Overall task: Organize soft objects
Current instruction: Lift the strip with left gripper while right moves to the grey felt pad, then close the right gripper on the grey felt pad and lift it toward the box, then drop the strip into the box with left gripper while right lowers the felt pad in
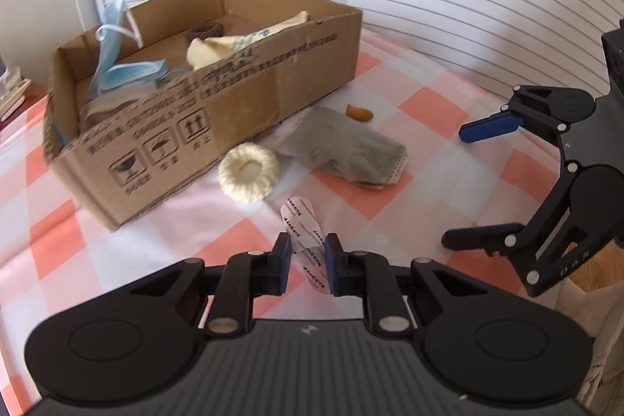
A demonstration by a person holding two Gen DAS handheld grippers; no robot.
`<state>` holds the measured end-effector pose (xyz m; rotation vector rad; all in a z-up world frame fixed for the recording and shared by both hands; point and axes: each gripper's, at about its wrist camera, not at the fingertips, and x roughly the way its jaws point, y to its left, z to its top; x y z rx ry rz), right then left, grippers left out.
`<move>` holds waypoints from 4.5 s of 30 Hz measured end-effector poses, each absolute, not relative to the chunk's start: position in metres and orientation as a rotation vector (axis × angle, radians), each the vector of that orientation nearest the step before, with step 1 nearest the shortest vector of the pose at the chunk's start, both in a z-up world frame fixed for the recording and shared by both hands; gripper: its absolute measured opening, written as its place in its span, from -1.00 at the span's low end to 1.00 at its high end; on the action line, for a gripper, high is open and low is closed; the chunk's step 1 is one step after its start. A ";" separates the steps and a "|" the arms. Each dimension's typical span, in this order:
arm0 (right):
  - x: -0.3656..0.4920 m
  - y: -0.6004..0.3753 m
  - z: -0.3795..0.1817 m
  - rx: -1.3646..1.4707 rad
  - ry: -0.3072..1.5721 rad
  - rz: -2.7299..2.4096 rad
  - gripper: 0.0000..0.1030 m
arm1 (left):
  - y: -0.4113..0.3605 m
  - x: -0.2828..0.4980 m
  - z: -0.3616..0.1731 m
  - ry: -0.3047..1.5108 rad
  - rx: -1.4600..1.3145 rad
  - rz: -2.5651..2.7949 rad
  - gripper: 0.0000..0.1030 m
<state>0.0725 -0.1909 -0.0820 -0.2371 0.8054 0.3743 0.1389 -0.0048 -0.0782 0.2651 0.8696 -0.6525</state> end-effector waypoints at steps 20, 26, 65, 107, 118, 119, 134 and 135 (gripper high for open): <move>0.072 -0.187 -0.082 -0.236 0.801 0.364 1.00 | -0.009 0.123 -0.083 0.831 0.112 -0.471 -0.67; 0.074 -0.186 -0.082 -0.235 0.803 0.363 1.00 | 0.001 0.120 -0.077 0.815 0.092 -0.430 -0.67; 0.149 -0.141 -0.077 -0.265 0.761 0.375 -0.07 | 0.042 0.127 -0.063 0.793 0.037 -0.359 -0.67; 0.149 -0.173 0.023 -0.272 0.615 0.376 -0.20 | 0.011 0.226 0.013 0.595 0.200 -0.334 0.94; 0.192 -0.167 0.032 -0.234 0.623 0.355 -0.19 | 0.044 0.156 0.006 0.663 0.069 -0.241 0.99; 0.195 -0.166 0.033 -0.237 0.623 0.355 -0.19 | 0.046 0.151 0.003 0.668 0.063 -0.214 0.99; 0.282 -0.138 0.041 -0.248 0.625 0.278 0.81 | 0.043 0.112 -0.003 0.652 0.042 -0.128 0.99; 0.280 -0.137 0.040 -0.249 0.626 0.277 0.86 | 0.042 0.112 -0.005 0.659 0.045 -0.125 0.99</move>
